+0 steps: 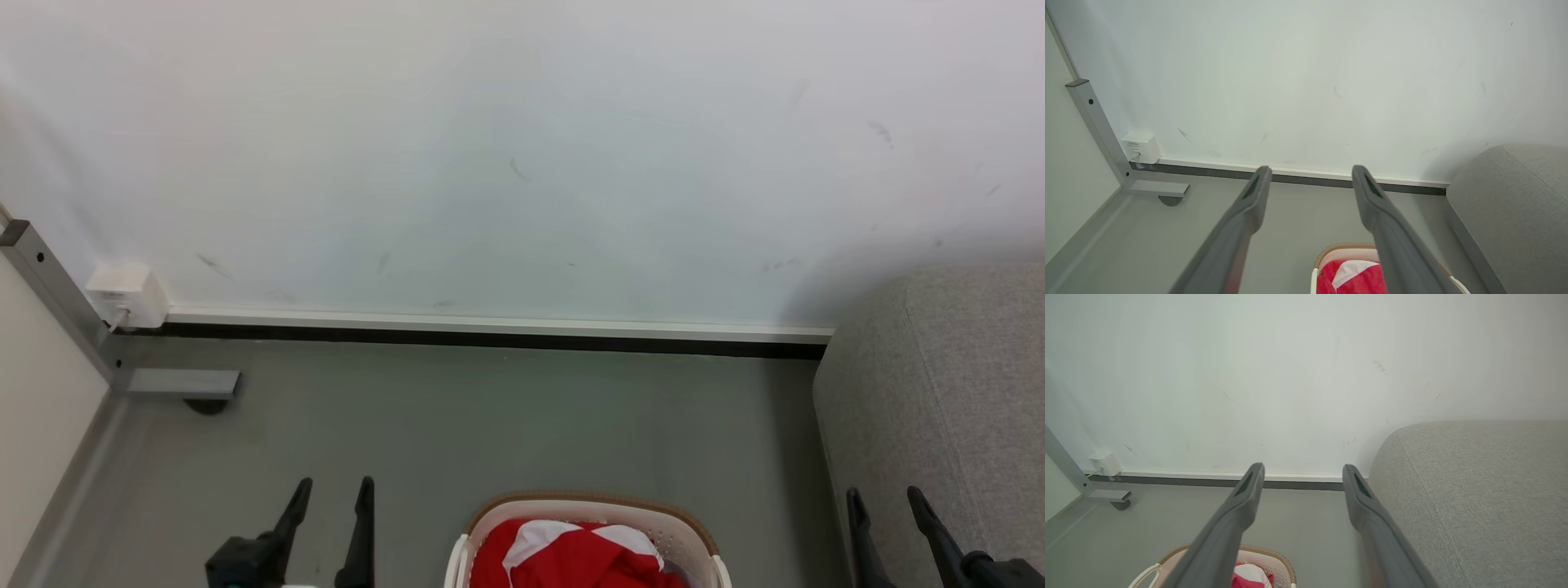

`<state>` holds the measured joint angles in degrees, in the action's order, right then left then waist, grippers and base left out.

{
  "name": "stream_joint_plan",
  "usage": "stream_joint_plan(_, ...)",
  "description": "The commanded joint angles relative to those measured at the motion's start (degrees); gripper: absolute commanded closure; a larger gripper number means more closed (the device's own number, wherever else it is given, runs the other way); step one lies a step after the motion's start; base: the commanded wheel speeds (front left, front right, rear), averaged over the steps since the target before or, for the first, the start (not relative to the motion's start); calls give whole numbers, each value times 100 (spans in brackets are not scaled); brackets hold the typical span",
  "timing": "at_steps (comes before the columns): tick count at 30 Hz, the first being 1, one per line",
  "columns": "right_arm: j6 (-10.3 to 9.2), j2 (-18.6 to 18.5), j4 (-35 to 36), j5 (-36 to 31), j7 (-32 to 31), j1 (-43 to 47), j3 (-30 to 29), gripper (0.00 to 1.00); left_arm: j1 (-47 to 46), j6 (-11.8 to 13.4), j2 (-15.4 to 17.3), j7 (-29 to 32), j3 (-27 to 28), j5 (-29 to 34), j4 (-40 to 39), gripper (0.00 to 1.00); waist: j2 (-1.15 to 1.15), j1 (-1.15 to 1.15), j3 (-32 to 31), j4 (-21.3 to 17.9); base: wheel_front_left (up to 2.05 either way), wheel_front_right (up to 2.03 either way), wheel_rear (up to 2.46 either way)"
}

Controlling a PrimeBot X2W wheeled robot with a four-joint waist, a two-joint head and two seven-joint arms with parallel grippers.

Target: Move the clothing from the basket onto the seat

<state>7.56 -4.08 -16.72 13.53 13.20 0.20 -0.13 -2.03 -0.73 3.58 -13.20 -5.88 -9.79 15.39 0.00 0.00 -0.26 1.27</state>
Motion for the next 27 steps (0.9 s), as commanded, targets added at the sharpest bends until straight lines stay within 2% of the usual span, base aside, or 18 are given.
stream_joint_plan(1,-12,-16,-7,-105,62,52,-10,0,28,-16,8,-66,11,185,-3,0,0,0,0,1,0,0,0)
stream_joint_plan(15,-14,43,-57,-319,207,104,-85,0,72,-79,-32,-202,31,665,84,0,0,0,19,-17,0,0,0)
stream_joint_plan(27,-14,26,-55,-194,197,20,-32,0,-22,-154,-59,-202,68,438,136,0,0,0,122,-118,0,0,0)
